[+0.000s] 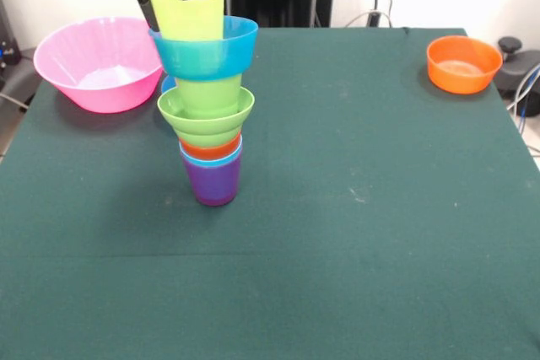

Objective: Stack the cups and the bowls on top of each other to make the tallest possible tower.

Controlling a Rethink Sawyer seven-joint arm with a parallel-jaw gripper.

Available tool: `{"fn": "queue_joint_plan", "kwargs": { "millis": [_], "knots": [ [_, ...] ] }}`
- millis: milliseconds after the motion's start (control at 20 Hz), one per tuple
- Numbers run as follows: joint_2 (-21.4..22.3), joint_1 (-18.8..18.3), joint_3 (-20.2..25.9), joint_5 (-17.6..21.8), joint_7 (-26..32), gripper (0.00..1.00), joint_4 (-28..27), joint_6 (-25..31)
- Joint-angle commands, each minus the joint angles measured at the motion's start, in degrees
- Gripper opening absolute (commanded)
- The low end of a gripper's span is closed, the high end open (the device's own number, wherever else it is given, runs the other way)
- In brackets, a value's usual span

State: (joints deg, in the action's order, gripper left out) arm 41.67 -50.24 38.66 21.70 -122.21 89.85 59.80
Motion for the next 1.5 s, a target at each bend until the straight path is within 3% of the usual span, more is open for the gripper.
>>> {"fn": "queue_joint_plan", "kwargs": {
  "millis": [50,600,1500],
  "knots": [
    [-3.63,1.92,-2.61,2.45,4.74,1.0,-0.14,-0.34],
    [-1.15,2.26,-2.01,0.42,4.74,1.0,-0.51,3.95],
    [-1.74,3.92,-2.38,-0.29,3.91,1.0,-3.7,7.28]
  ]
}}
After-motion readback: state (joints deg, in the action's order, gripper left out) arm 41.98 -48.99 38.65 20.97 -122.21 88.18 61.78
